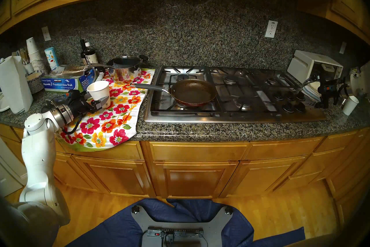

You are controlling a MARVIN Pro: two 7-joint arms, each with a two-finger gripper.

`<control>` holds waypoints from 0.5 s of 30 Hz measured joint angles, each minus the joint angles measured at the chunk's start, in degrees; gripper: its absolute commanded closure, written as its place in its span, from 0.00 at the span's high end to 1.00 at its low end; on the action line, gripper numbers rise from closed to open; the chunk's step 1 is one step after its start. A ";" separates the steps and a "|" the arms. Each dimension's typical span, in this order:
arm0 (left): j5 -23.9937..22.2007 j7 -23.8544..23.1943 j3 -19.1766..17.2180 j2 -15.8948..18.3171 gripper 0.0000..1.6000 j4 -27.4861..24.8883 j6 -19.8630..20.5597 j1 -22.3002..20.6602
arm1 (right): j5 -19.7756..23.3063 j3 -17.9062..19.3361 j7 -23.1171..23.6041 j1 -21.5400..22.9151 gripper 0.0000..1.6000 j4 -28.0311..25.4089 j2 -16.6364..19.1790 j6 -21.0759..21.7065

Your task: Pick up the water cup, pour water into the pot, turn on the stove

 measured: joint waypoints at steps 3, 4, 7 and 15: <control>0.03 -0.12 0.02 0.03 0.69 0.02 -0.18 0.00 | 0.00 0.00 0.00 0.00 1.00 0.00 0.00 0.00; 0.04 -0.16 0.02 0.04 0.69 0.03 -0.23 0.00 | 0.00 0.00 0.00 0.00 1.00 0.00 0.00 0.00; 0.05 -0.28 0.02 0.08 0.70 0.06 -0.41 0.00 | 0.00 0.00 0.00 0.00 1.00 0.00 0.00 0.00; 0.17 -0.86 0.03 0.12 0.71 -0.28 -0.64 0.09 | 0.00 0.00 0.00 0.00 1.00 0.00 0.00 0.00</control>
